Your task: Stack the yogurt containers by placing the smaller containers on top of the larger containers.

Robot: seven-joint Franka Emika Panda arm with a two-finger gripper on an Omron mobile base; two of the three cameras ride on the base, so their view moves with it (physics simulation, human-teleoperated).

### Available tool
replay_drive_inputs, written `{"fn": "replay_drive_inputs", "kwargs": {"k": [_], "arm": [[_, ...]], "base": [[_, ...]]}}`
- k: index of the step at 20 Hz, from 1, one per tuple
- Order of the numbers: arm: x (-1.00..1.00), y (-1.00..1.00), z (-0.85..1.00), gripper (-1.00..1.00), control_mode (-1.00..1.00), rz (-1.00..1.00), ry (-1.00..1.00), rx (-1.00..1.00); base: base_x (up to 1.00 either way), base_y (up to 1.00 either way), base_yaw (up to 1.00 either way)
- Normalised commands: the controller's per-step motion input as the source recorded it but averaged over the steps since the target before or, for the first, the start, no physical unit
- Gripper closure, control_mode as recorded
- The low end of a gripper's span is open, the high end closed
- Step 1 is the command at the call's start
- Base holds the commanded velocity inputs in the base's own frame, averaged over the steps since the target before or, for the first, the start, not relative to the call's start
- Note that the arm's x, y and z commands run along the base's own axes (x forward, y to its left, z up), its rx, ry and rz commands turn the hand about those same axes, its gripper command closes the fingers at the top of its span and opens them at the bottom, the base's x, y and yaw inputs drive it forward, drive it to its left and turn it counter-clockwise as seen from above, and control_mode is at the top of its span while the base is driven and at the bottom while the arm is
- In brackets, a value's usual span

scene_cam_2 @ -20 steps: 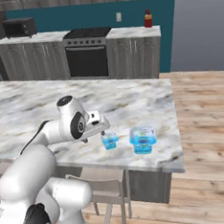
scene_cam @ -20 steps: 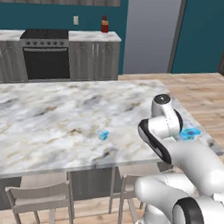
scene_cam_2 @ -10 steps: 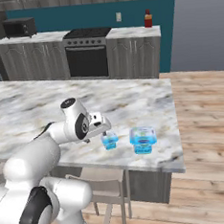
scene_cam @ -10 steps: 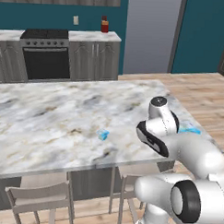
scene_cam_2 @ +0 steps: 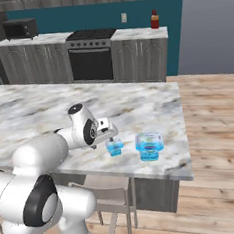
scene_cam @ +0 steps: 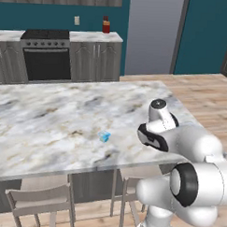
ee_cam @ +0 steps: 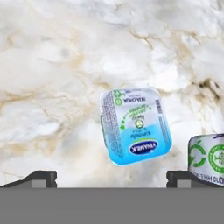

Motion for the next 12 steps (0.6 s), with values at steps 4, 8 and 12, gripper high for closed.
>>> {"fn": "replay_drive_inputs", "kwargs": {"k": [4,8,12], "arm": [[0.20,-0.09,-0.17,-1.00,-1.00,0.00,0.00,0.00],[0.17,-0.06,-0.22,-1.00,-1.00,0.00,0.00,-0.02],[0.09,0.00,-0.24,-1.00,-1.00,0.00,0.00,-0.03]], "base": [[0.00,0.00,0.00],[0.00,0.00,0.00],[0.00,0.00,0.00]]}}
